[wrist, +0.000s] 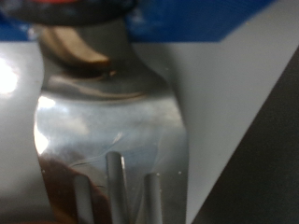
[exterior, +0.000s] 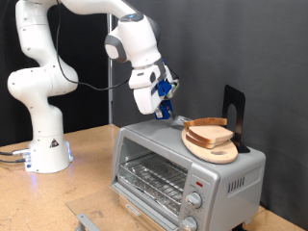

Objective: Make a piece of toast with the oven

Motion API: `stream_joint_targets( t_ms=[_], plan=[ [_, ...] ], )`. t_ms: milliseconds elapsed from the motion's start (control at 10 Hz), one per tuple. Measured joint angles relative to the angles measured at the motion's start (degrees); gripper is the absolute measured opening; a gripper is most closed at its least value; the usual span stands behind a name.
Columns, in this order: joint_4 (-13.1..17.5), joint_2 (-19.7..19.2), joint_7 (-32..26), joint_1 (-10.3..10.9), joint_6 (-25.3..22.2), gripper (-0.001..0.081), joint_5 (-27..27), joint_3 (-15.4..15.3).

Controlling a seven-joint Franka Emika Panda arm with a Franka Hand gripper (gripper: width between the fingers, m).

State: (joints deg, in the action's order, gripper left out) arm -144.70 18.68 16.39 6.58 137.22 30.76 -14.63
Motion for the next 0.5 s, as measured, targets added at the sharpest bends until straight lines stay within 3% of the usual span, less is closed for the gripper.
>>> stream_joint_targets(
  t_ms=[500],
  plan=[
    [0.0, -0.1, -0.6, -0.2, -0.7, 0.0386, -0.7, 1.6]
  ],
)
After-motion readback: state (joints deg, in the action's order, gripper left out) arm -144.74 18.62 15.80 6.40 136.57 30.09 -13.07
